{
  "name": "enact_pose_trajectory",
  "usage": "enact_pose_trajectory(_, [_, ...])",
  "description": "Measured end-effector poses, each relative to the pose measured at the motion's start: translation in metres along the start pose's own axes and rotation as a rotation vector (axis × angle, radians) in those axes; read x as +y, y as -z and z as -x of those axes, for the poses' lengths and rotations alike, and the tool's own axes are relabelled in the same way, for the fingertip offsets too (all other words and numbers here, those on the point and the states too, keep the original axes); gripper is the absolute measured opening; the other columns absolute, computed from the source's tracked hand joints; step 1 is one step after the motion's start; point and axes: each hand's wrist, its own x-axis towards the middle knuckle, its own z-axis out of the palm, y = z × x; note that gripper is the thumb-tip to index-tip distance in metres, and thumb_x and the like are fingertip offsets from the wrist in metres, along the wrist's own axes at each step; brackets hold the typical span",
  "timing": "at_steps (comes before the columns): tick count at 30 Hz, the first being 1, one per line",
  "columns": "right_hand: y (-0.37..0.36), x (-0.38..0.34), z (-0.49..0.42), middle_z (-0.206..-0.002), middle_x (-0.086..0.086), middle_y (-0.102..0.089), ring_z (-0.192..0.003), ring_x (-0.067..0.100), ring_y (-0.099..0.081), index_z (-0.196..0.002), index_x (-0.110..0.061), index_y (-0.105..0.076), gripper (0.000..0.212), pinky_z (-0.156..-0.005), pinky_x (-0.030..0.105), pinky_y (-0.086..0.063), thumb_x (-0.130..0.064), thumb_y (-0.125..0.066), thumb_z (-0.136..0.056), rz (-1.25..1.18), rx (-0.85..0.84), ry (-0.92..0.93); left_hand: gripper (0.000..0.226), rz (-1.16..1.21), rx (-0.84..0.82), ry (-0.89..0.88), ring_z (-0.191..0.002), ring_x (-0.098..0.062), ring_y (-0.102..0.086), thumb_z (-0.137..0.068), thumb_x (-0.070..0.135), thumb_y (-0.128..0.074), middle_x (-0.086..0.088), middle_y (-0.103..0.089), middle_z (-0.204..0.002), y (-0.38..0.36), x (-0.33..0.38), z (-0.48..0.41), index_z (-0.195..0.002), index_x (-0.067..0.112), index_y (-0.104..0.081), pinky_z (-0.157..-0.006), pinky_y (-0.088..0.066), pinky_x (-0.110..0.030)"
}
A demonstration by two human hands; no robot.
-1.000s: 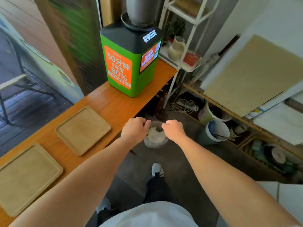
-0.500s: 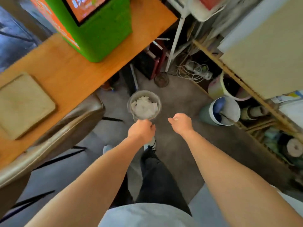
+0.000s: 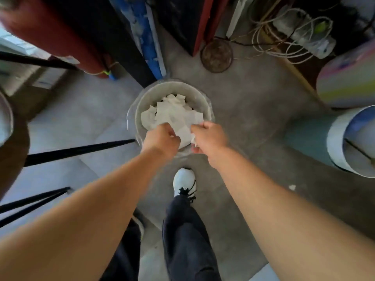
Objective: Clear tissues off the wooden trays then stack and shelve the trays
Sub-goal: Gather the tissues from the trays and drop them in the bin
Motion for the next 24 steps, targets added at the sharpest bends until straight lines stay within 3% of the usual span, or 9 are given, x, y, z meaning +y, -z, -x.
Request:
enact_pose_trajectory(2, [-0.014,-0.002,-0.036,-0.077,0.006,-0.064,-0.054,0.023,-0.060,-0.081,-0.016,-0.063,0.010,-0.063,0.042,-0.063,-0.020,-0.058,-0.089,-0.011,0.010,0.022,0.010,-0.026,0.030,-0.015,-0.074,-0.023,-0.056,-0.085,0.019,-0.058,-0.005,-0.063,-0.090,-0.009,-0.008,-0.036,-0.094,0.021,-0.061,-0.049,-0.036,-0.026])
enact_pose_trajectory(5, [-0.031,-0.001,-0.074,-0.087,0.009,-0.067,-0.059,0.022,-0.059,-0.086,-0.017,-0.063,0.008,-0.050,0.030,-0.057,-0.019,-0.056,-0.090,-0.013,0.014,0.023,0.013,-0.042,0.058,-0.047,-0.071,-0.025,-0.059,-0.084,0.015,-0.056,-0.005,-0.061,-0.089,-0.018,-0.018,-0.073,-0.095,0.021,-0.060,-0.045,-0.039,-0.024])
enact_pose_trajectory(7, [-0.038,-0.001,-0.092,-0.090,0.010,-0.068,-0.058,0.020,-0.059,-0.082,-0.016,-0.061,0.010,-0.051,0.029,-0.059,-0.018,-0.056,-0.090,0.021,0.022,0.033,0.014,-0.040,0.071,-0.054,-0.072,-0.025,-0.059,-0.084,0.015,-0.055,-0.005,-0.061,-0.089,-0.022,-0.024,-0.089,-0.096,0.021,-0.061,-0.045,-0.038,-0.024])
enact_pose_trajectory(9, [-0.046,-0.001,-0.105,-0.097,0.012,-0.069,-0.063,0.021,-0.064,-0.087,-0.015,-0.061,0.010,-0.058,0.034,-0.063,-0.022,-0.056,-0.091,0.055,0.025,0.051,0.015,-0.027,0.080,-0.066,-0.074,-0.023,-0.059,-0.084,0.016,-0.056,-0.005,-0.063,-0.091,-0.026,-0.030,-0.100,-0.097,0.021,-0.061,-0.046,-0.037,-0.025])
enact_pose_trajectory(12, [-0.054,-0.002,-0.115,-0.102,0.013,-0.070,-0.091,0.032,-0.070,-0.094,-0.007,-0.065,0.029,-0.074,0.045,-0.063,-0.034,-0.053,-0.091,0.120,0.022,0.101,0.028,-0.002,0.058,-0.072,-0.078,-0.021,-0.058,-0.084,0.015,-0.061,-0.005,-0.061,-0.102,-0.029,-0.034,-0.109,-0.111,0.020,-0.058,-0.048,-0.035,-0.022])
enact_pose_trajectory(15, [-0.055,-0.004,-0.116,-0.131,0.018,-0.061,-0.118,0.038,-0.059,-0.130,-0.006,-0.059,0.056,-0.097,0.050,-0.053,-0.046,-0.043,-0.094,0.218,0.015,0.111,0.050,0.002,0.031,-0.092,-0.091,-0.022,-0.057,-0.083,0.014,-0.066,-0.007,-0.058,-0.118,-0.027,-0.034,-0.107,-0.130,0.017,-0.051,-0.061,-0.045,-0.027])
enact_pose_trajectory(17, [-0.052,-0.006,-0.110,-0.138,0.020,-0.056,-0.124,0.039,-0.054,-0.134,-0.003,-0.057,0.059,-0.104,0.049,-0.047,-0.046,-0.036,-0.098,0.233,0.012,0.110,0.055,0.009,0.047,-0.108,-0.100,-0.025,-0.058,-0.082,0.009,-0.066,-0.008,-0.058,-0.123,-0.021,-0.033,-0.100,-0.134,0.016,-0.050,-0.067,-0.048,-0.031])
enact_pose_trajectory(21, [-0.040,-0.013,-0.081,-0.137,0.025,-0.057,-0.126,0.040,-0.053,-0.127,0.002,-0.059,0.053,-0.109,0.049,-0.041,-0.036,-0.032,-0.102,0.180,0.033,0.150,0.057,0.017,0.061,-0.113,-0.100,-0.022,-0.055,-0.078,-0.002,-0.062,-0.008,-0.056,-0.126,0.001,-0.032,-0.075,-0.131,0.016,-0.052,-0.069,-0.047,-0.030])
enact_pose_trajectory(24, [-0.027,-0.018,-0.048,-0.101,0.025,-0.068,-0.104,0.044,-0.066,-0.090,-0.001,-0.064,0.041,-0.098,0.054,-0.050,-0.026,-0.034,-0.101,0.175,0.027,0.146,0.056,0.025,0.047,-0.113,-0.096,-0.021,-0.055,-0.076,-0.007,-0.059,-0.008,-0.057,-0.124,0.021,-0.035,-0.044,-0.127,0.016,-0.055,-0.062,-0.046,-0.027])
